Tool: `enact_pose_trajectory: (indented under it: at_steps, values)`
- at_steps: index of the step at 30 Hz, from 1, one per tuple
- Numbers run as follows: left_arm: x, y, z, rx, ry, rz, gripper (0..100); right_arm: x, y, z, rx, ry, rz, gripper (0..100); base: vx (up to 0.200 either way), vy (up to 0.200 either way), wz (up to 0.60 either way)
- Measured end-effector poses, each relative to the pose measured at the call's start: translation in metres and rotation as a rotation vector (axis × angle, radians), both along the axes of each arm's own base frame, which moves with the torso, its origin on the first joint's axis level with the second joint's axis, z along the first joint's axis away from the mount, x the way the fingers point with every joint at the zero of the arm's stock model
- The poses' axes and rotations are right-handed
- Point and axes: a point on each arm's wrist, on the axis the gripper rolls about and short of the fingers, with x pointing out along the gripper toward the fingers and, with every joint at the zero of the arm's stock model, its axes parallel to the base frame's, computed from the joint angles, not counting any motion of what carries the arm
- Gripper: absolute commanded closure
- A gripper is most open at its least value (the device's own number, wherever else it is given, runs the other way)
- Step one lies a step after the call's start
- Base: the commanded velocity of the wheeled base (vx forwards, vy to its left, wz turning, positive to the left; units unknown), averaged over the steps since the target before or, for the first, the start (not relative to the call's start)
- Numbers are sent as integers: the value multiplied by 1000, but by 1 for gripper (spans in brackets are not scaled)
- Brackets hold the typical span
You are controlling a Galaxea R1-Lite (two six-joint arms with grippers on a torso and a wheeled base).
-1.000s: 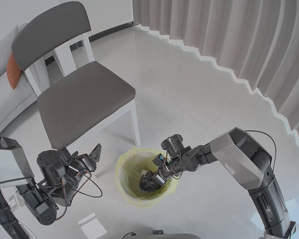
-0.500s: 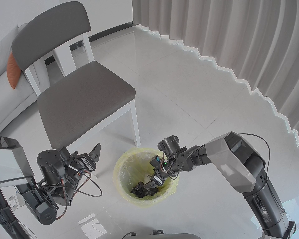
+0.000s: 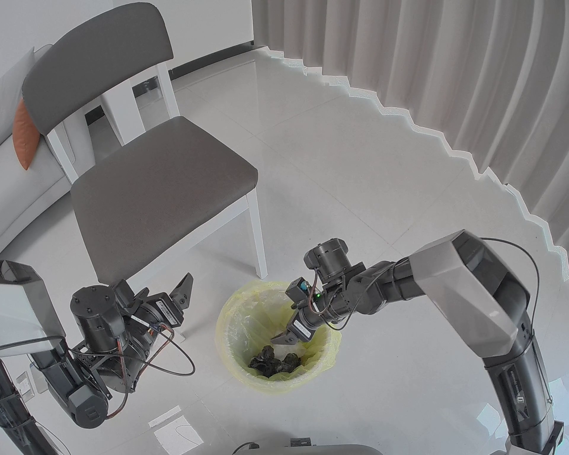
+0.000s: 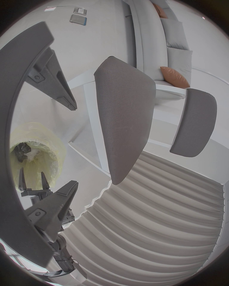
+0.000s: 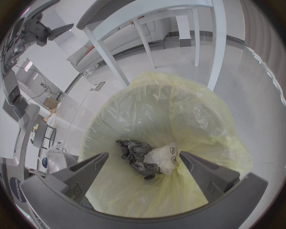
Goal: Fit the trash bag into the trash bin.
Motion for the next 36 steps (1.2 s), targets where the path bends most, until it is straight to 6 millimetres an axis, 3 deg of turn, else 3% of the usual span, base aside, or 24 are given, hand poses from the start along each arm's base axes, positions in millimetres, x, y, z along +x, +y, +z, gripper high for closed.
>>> enact_pose_trajectory:
  at_steps: [5, 9, 18, 23, 29, 36]
  values:
    - [-2, -2, 0, 84, -6, -45, 0, -11, -10, 28, 18, -36, -38, 0, 0, 0, 0]
    - [-3, -3, -3, 197, 17, -118, 0, -20, -29, 57, 32, -84, -121, 0, 0, 0, 0]
    - [-8, -7, -10, 285, 104, -279, 0, -66, -94, 130, 76, -172, -361, 0, 0, 0, 0]
    - [-15, -5, -5, 303, 99, -314, 0, -105, -136, 167, 120, -250, -493, 0, 0, 0, 0]
    - [-35, 7, 14, 311, 64, -319, 0, -165, -197, 208, 203, -384, -652, 0, 0, 0, 0]
    - [-72, 28, 42, 308, 30, -294, 0, -240, -243, 235, 319, -522, -788, 0, 0, 0, 0]
